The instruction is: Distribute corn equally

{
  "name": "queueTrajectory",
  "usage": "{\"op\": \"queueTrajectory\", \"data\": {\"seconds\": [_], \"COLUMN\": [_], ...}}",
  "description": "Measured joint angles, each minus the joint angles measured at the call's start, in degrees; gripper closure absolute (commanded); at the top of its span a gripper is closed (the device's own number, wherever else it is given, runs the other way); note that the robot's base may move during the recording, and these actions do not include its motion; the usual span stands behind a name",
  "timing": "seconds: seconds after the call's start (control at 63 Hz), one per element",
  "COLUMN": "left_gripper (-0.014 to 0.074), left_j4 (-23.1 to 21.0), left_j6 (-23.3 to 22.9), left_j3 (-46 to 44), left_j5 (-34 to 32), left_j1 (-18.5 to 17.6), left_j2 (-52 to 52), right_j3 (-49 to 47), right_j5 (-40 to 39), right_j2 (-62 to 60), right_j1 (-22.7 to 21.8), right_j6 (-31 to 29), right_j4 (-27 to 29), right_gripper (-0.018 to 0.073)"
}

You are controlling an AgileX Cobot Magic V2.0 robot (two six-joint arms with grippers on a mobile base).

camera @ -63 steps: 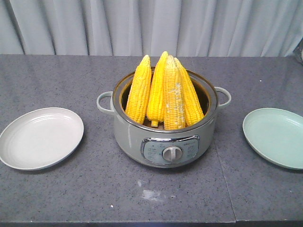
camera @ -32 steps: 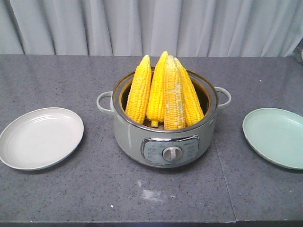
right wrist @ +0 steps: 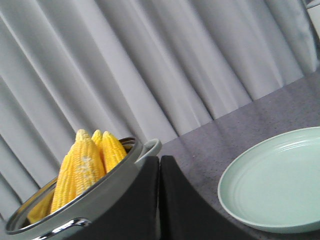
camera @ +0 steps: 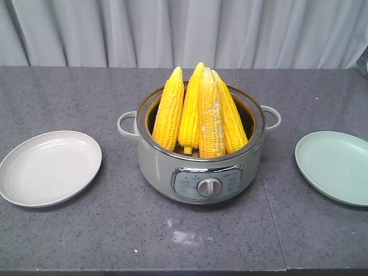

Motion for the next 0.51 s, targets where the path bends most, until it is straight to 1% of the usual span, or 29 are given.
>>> {"op": "queueTrajectory", "data": {"seconds": [0.127, 0.19, 0.254, 0.365, 0.444, 0.508], "left_gripper": [0.0598, 0.0592, 0.0589, 0.0561, 0.0524, 0.0477], "left_j4": [7.17, 10.34, 12.12, 13.07, 13.14, 12.57], "left_j6": [-1.13, -1.26, -1.18, 1.4, 3.44, 4.52], "left_j3": [-7.25, -11.68, -15.46, -21.38, -24.34, -26.5], "left_j5": [5.99, 10.32, 14.92, 22.82, 27.06, 29.32], "left_j1": [0.0, 0.0, 0.0, 0.0, 0.0, 0.0], "left_j2": [0.0, 0.0, 0.0, 1.99, 5.3, 8.09], "right_j3": [-10.39, -15.0, -19.13, -23.98, -25.33, -25.42], "right_j5": [9.03, 12.65, 15.36, 16.97, 16.54, 15.53], "right_j2": [4.18, 7.38, 10.94, 16.29, 18.71, 20.12], "right_j1": [0.0, 0.0, 0.0, 0.0, 0.0, 0.0], "right_j6": [-4.16, -7.44, -11.74, -17.54, -19.38, -19.79], "right_j4": [0.0, 0.0, 0.0, 0.0, 0.0, 0.0], "right_gripper": [0.0544, 0.0512, 0.0459, 0.0302, 0.0169, 0.0092]}}
